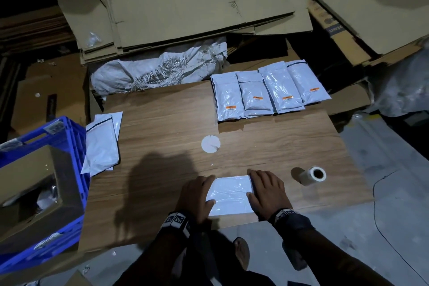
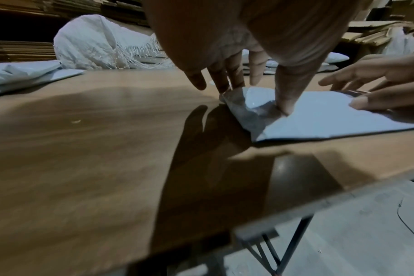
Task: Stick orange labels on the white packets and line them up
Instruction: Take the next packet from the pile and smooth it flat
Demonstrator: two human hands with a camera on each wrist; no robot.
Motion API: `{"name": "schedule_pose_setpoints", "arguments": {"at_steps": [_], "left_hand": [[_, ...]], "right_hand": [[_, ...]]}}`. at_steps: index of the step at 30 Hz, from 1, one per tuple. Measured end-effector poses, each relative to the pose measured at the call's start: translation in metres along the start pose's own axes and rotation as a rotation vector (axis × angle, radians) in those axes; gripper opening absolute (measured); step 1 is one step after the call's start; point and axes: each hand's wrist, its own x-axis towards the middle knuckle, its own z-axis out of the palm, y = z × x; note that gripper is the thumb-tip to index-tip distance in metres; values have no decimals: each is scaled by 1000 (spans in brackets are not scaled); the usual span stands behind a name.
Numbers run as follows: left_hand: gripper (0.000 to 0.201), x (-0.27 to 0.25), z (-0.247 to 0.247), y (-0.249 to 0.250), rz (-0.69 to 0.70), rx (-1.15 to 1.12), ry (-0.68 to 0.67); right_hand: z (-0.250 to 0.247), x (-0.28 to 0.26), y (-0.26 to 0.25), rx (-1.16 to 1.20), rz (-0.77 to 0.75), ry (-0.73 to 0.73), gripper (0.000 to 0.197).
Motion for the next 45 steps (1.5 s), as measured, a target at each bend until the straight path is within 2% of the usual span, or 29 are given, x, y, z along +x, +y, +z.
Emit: {"name": "schedule_pose_setpoints", "arguments": {"at_steps": [4, 6, 8, 10, 12, 13, 15, 18, 21, 23, 25, 27, 30, 33, 35, 39, 45], "left_hand": [[72, 13, -20, 13, -64, 121, -93], [64, 18, -30, 20, -86, 189, -71], [53, 24, -40, 23, -119, 255, 9], [44, 29, -50, 21, -124, 244, 148], [42, 33, -58, 19, -89, 223, 279], [46, 34, -63, 19, -66, 225, 303], [55, 33, -66, 21, -20, 205, 275], [56, 22, -47, 16, -22, 180, 120], [62, 3, -19, 0, 7, 165, -55], [66, -6, -10, -5, 38, 187, -107], [63, -8, -7, -5, 49, 184, -69], [55, -5, -9, 1, 42, 145, 27], [50, 9, -17, 9, 34, 86, 149], [54, 24, -18, 11, -5, 61, 187], [56, 34, -12, 10, -71, 55, 150], [64, 45, 11, 12, -171, 122, 51], [63, 43, 34, 4, -192, 128, 75]], "right_hand": [[-22, 18, -9, -102, -2, -9, 54], [-31, 27, -12, -160, -24, 24, 44], [-45, 36, -14, -151, -67, 96, 37], [-63, 45, -19, -117, -103, 174, 34], [-79, 51, -25, -62, -125, 233, 32], [-82, 54, -28, -42, -130, 244, 33], [-83, 57, -34, -21, -121, 215, 33], [-64, 48, -38, -12, -122, 82, 38], [-38, 27, -28, -48, -143, -52, 29], [-26, 16, -17, -19, -138, -87, 27], [-21, 13, -10, 43, -134, -80, 28], [-22, 15, -9, 86, -140, -54, 29], [-26, 28, -15, 131, -161, 69, 24], [-20, 49, -29, 193, -198, 175, 42], [-12, 64, -47, 217, -212, 198, 51], [13, 78, -72, 125, -166, 67, 60], [44, 74, -70, -28, -103, 16, 64]]}}
